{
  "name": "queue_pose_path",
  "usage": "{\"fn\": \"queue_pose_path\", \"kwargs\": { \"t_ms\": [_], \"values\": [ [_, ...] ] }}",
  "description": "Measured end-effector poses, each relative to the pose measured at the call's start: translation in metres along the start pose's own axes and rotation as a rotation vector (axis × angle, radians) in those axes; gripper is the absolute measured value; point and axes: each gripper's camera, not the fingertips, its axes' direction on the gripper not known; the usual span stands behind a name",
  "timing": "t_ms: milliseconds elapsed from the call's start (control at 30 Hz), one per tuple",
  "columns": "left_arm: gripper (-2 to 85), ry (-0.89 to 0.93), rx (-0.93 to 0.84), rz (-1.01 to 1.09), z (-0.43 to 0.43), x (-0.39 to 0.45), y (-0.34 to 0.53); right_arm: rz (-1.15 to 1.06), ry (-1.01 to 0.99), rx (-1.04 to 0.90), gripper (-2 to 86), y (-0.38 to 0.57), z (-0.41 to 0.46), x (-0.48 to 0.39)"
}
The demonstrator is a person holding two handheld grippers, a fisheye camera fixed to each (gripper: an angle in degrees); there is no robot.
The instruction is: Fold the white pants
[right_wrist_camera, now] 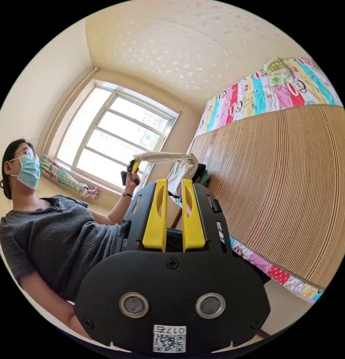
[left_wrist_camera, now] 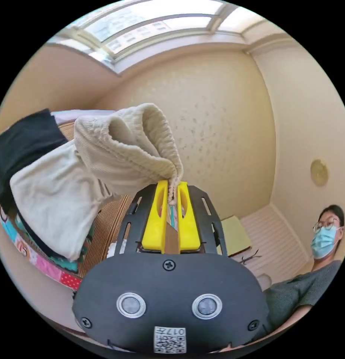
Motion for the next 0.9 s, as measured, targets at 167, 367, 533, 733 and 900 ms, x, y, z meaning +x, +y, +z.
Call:
{"fn": "queue_pose_path", "kwargs": {
  "t_ms": [167,367,533,733,900],
  "values": [
    [4.6,0.025,-0.201,0.434,0.046,0.173,0.029,-0.333,0.105,-0.084,13.0,-0.036,0.07,-0.087],
    [5.0,0.218,-0.412,0.75,0.104,0.342,0.165,-0.748,0.395,-0.173,16.2,-0.038,0.18,-0.197],
    [4.2,0.289,-0.456,0.778,0.124,0.402,0.248,-0.701,0.38,-0.125,8.0,-0.025,0.175,-0.204],
    [0.8,0.317,-0.362,0.73,0.097,0.396,0.254,-0.668,0.213,-0.044,5.5,-0.027,0.11,-0.18],
    [6.0,0.33,-0.405,0.682,0.109,0.393,0.265,-0.998,-0.162,0.001,5.8,-0.024,0.032,-0.199]
  ]
}}
